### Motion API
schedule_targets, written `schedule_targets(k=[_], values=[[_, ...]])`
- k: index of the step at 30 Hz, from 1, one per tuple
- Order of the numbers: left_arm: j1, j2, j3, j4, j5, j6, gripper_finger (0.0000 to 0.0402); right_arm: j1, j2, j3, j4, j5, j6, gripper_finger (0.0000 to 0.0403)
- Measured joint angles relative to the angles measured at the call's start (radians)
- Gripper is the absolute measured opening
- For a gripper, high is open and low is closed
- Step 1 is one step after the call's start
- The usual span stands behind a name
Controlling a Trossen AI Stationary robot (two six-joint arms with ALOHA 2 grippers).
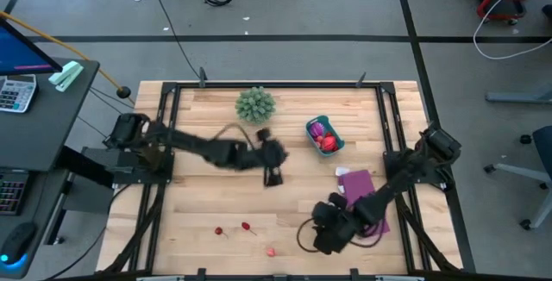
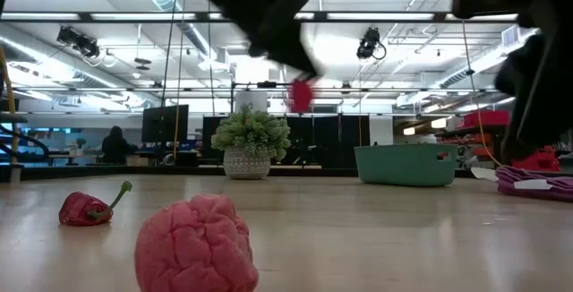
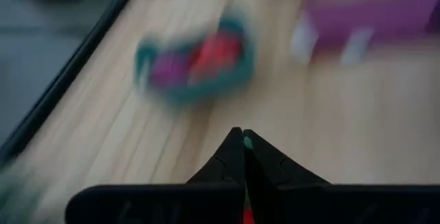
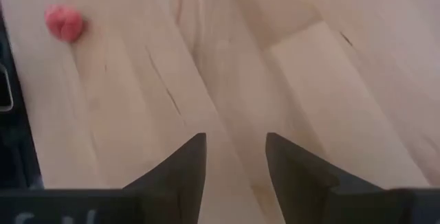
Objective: Pick and placing Produce into tupperware
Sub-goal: Put the red strawberry into the blue bin
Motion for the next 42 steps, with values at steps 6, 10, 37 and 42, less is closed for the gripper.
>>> schedule_targets(k=[6, 10, 37, 42], values=[[0.190, 0.012, 0.000, 0.355, 0.275, 0.064, 0.0002, 0.117, -0.001, 0.000, -0.073, 0.061, 0.281, 0.0159], [0.257, 0.052, 0.000, 0.509, 0.320, 0.065, 0.0001, 0.172, -0.001, 0.000, -0.107, 0.140, 0.357, 0.0160], [0.292, 0.534, 0.231, 0.721, 0.341, -0.093, 0.0023, 0.105, -0.001, 0.000, -0.131, 0.211, 0.320, 0.0160], [0.307, 0.534, 0.230, 0.619, 0.342, -0.094, 0.0032, 0.095, -0.001, 0.000, -0.130, 0.206, 0.274, 0.0160]])
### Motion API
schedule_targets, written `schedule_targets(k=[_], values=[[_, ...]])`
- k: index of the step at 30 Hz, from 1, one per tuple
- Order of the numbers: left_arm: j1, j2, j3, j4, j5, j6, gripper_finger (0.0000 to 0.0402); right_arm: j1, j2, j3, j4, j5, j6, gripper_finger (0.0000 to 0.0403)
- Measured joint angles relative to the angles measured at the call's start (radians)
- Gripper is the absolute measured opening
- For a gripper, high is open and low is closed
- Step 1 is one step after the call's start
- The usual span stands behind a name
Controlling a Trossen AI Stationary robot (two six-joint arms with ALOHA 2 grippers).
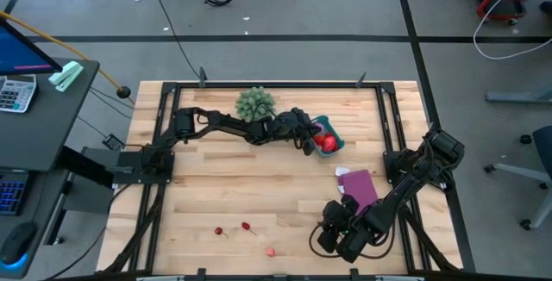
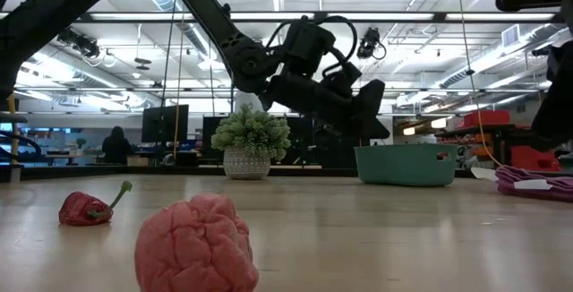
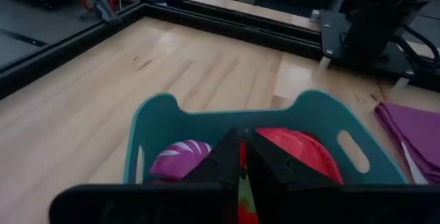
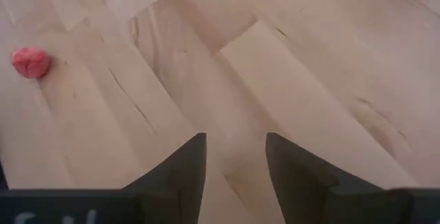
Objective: Pick and placing Produce into tupperware
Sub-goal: Put the red strawberry into the blue bin, then put the pink peach into the blue bin
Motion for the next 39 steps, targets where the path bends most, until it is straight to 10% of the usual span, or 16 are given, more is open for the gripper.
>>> schedule_targets(k=[15, 25, 39], values=[[0.004, -0.186, 0.005, -0.068, 0.142, 0.030, 0.0104, -0.011, 0.000, 0.000, 0.039, -0.007, -0.177, 0.0165], [0.006, -0.686, 0.005, -0.723, 0.180, 0.191, 0.0102, -0.059, 0.053, -0.014, 0.425, 0.108, -0.505, 0.0225], [-0.226, -1.172, 0.005, -1.409, -0.006, 0.074, 0.0056, -0.155, 0.311, 0.007, 1.011, -0.178, -1.059, 0.0271]])
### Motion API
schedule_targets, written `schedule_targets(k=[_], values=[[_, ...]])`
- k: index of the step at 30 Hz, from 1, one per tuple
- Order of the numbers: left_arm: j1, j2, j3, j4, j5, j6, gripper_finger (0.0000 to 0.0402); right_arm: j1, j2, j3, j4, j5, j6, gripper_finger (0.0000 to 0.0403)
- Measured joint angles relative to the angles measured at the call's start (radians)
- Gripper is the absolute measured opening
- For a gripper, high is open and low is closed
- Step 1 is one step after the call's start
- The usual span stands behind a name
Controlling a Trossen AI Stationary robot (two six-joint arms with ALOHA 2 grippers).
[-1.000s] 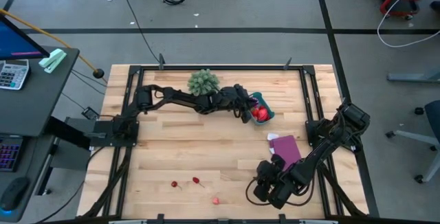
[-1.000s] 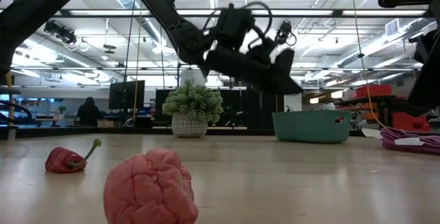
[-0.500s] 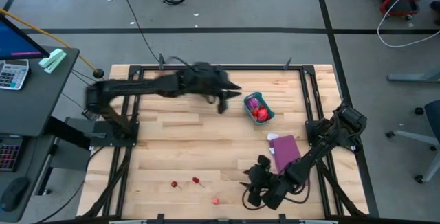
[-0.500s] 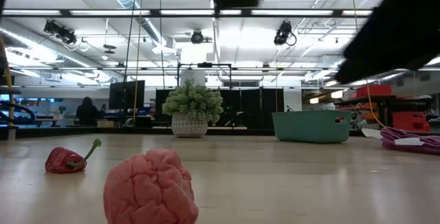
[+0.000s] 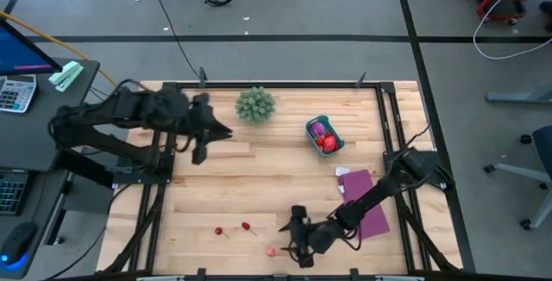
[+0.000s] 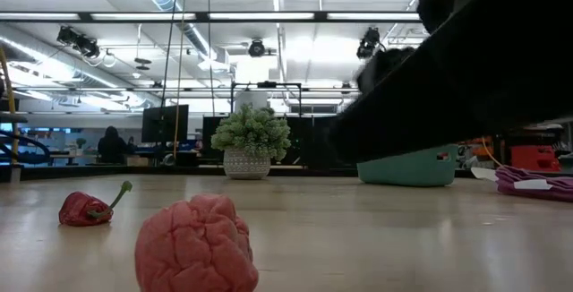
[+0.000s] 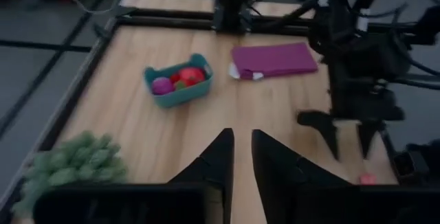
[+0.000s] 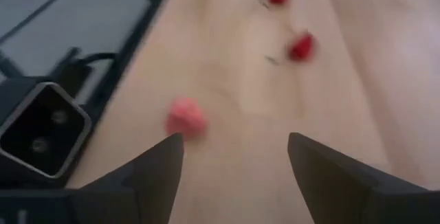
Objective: Pick and placing Produce into tupperware
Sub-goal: Put the pink peach into the blue bin
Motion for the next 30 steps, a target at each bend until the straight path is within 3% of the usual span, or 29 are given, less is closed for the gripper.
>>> schedule_targets(k=[4, 9, 15, 22, 30], values=[[-0.075, -0.038, 0.000, -0.039, -0.120, -0.052, 0.0042, -0.010, 0.070, 0.070, 0.062, -0.039, -0.170, 0.0272], [-0.136, -0.043, 0.000, -0.034, -0.144, -0.079, 0.0029, -0.049, 0.183, 0.206, 0.044, -0.135, -0.191, 0.0272], [-0.188, -0.041, 0.000, -0.040, -0.145, -0.106, 0.0015, -0.069, 0.233, 0.312, -0.112, -0.170, -0.131, 0.0272], [-0.238, -0.042, 0.000, -0.063, -0.168, -0.127, 0.0010, -0.065, 0.216, 0.311, -0.195, -0.164, -0.068, 0.0268], [-0.271, -0.042, 0.000, -0.092, -0.228, -0.156, 0.0016, -0.064, 0.216, 0.312, -0.243, -0.160, -0.015, 0.0212]])
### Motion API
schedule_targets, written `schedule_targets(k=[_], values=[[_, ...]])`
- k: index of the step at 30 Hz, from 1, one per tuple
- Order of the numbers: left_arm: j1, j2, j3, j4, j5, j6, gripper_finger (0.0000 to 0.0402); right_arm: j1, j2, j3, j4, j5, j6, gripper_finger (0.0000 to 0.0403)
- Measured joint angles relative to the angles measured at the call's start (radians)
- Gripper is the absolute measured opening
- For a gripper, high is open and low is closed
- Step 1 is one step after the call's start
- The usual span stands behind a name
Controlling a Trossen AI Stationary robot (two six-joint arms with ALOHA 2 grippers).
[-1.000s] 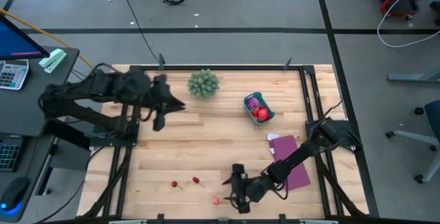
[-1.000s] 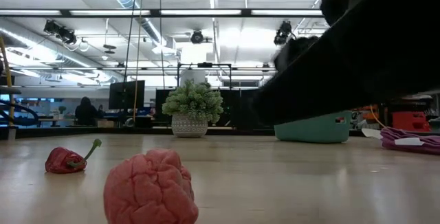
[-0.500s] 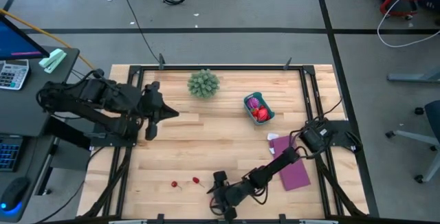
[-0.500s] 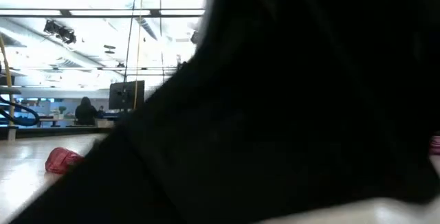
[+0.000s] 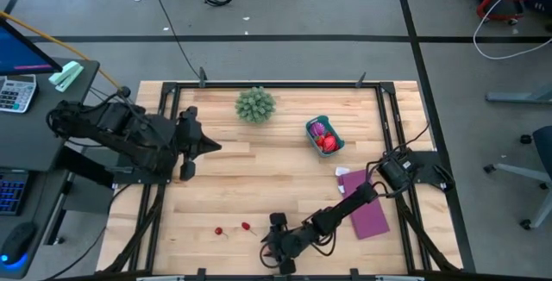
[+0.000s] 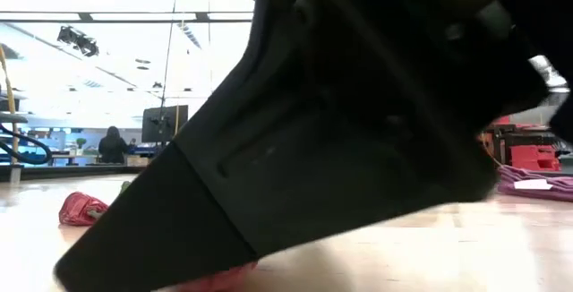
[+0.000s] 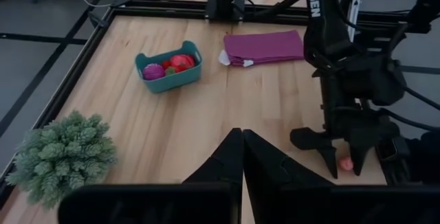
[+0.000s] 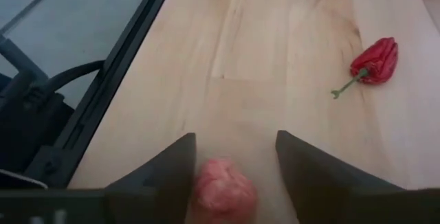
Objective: Pick and placing Produce into tupperware
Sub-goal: Put the pink peach into the blue bin
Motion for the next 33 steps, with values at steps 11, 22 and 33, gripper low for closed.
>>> schedule_targets(k=[11, 22, 33], values=[[-0.002, 0.000, 0.000, -0.002, -0.003, 0.001, 0.0015, -0.001, 0.001, -0.003, -0.009, 0.041, 0.055, 0.0048], [-0.001, 0.000, 0.000, -0.003, -0.003, 0.002, 0.0009, -0.014, -0.170, -0.014, -0.250, 0.248, -0.064, 0.0058], [-0.002, 0.001, 0.000, -0.007, -0.003, -0.063, 0.0026, -0.130, -0.536, -0.031, -1.075, 0.673, 0.283, 0.0038]])
